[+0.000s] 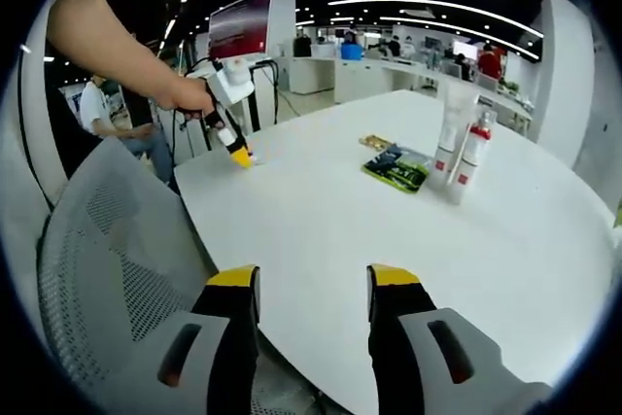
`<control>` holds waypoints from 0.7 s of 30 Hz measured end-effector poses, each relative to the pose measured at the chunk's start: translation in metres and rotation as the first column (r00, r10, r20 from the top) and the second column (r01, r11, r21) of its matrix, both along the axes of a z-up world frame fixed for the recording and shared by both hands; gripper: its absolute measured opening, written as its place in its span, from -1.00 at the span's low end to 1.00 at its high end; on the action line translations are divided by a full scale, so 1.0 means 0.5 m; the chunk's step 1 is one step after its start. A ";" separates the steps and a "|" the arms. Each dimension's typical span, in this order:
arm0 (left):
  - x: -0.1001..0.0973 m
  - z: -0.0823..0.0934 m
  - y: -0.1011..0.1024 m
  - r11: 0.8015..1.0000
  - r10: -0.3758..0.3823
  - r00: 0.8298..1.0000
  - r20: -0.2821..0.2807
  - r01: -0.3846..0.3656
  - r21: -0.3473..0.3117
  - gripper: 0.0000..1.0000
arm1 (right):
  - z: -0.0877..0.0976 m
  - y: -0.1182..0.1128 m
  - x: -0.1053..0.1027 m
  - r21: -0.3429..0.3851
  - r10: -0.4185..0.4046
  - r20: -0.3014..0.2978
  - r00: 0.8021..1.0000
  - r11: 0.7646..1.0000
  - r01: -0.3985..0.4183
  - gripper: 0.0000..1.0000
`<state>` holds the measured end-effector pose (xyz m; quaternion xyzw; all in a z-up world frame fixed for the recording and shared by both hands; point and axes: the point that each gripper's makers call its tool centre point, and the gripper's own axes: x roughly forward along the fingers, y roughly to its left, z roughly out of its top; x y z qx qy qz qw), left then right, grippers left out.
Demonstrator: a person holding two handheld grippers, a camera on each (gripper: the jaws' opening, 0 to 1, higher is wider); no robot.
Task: Arrange the skincare products in the storage area until every visible bottle or jar stands upright without overlapping.
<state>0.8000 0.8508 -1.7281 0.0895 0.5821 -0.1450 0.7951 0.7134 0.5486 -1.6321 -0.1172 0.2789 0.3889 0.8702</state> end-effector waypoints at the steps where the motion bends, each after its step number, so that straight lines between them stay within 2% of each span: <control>1: 0.000 0.000 0.000 1.000 0.004 1.000 0.001 -0.004 -0.001 -0.17 | 0.000 0.001 0.000 0.000 0.003 0.001 1.000 1.000 -0.003 -0.18; 9: -0.020 0.005 -0.020 0.998 0.049 0.999 0.008 -0.048 -0.040 -0.17 | 0.000 0.003 -0.003 0.008 0.008 -0.007 1.000 1.000 -0.008 -0.18; 13: -0.028 0.019 -0.040 0.995 0.069 0.997 0.027 -0.067 -0.074 -0.17 | 0.001 0.005 -0.004 0.021 0.010 -0.014 1.000 1.000 -0.010 -0.17; 15: -0.027 0.031 -0.046 0.994 0.085 0.995 0.059 -0.080 -0.077 -0.17 | 0.001 0.006 -0.006 0.029 0.015 -0.021 1.000 0.999 -0.015 -0.19; 17: -0.025 0.045 -0.064 0.988 0.111 0.990 0.090 -0.100 -0.119 -0.17 | 0.001 0.007 -0.006 0.041 0.014 -0.031 0.999 0.999 -0.013 -0.19; 21: -0.033 0.071 -0.099 0.983 0.117 0.986 0.119 -0.098 -0.158 -0.17 | 0.003 0.011 -0.007 0.066 0.016 -0.044 0.999 0.998 -0.014 -0.18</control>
